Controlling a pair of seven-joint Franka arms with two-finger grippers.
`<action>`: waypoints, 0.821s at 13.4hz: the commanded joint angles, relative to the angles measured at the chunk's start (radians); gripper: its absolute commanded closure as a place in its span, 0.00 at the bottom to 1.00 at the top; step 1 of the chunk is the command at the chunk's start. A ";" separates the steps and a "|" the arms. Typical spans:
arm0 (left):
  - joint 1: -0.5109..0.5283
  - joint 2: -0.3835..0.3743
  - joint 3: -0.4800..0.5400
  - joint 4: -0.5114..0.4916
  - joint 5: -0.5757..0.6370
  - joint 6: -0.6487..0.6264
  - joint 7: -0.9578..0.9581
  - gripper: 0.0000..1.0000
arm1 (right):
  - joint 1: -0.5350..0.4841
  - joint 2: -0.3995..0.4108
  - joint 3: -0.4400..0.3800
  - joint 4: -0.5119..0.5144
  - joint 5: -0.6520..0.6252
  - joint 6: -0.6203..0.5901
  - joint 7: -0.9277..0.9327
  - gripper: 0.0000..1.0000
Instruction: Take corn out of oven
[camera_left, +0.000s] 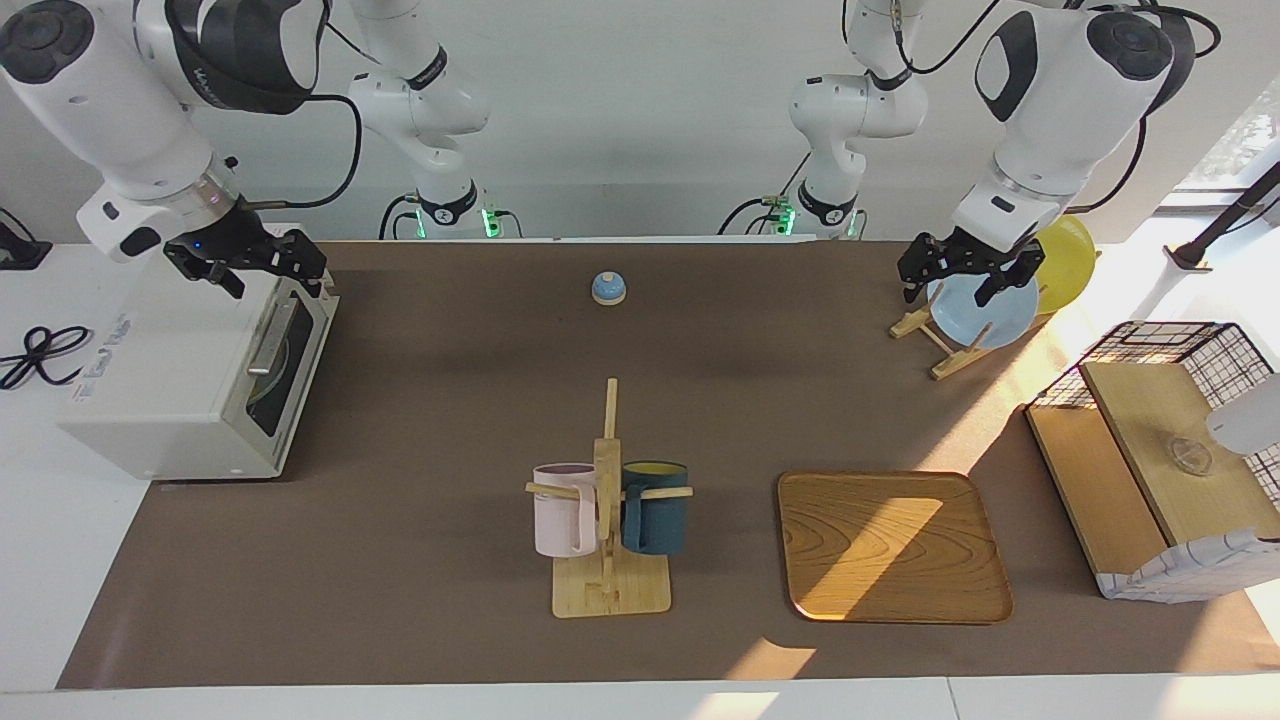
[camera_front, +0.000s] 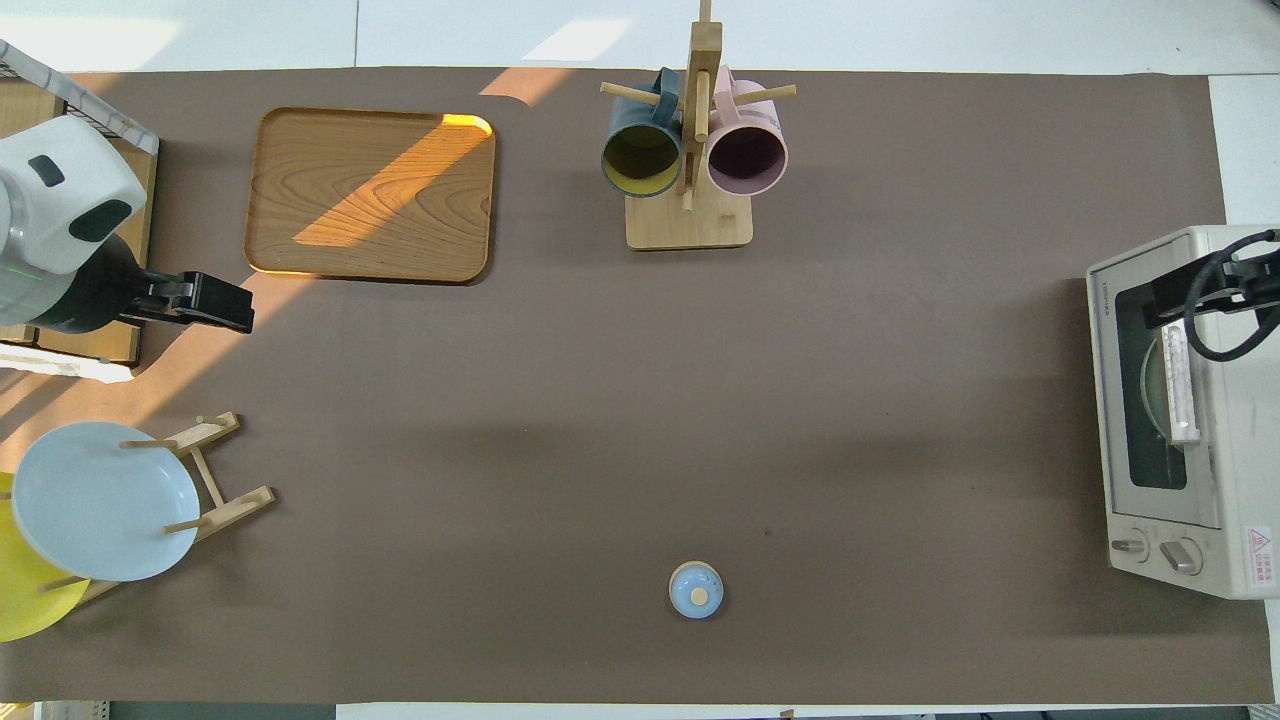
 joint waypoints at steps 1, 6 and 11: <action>0.001 -0.020 0.001 -0.016 0.018 0.006 0.004 0.00 | -0.004 -0.009 -0.002 0.003 0.022 -0.016 0.007 0.00; 0.001 -0.020 0.001 -0.016 0.018 0.006 0.004 0.00 | -0.009 -0.030 -0.004 -0.045 0.018 -0.004 0.005 0.00; 0.001 -0.018 0.001 -0.016 0.018 0.006 0.004 0.00 | -0.058 -0.119 -0.004 -0.287 0.005 0.232 -0.044 1.00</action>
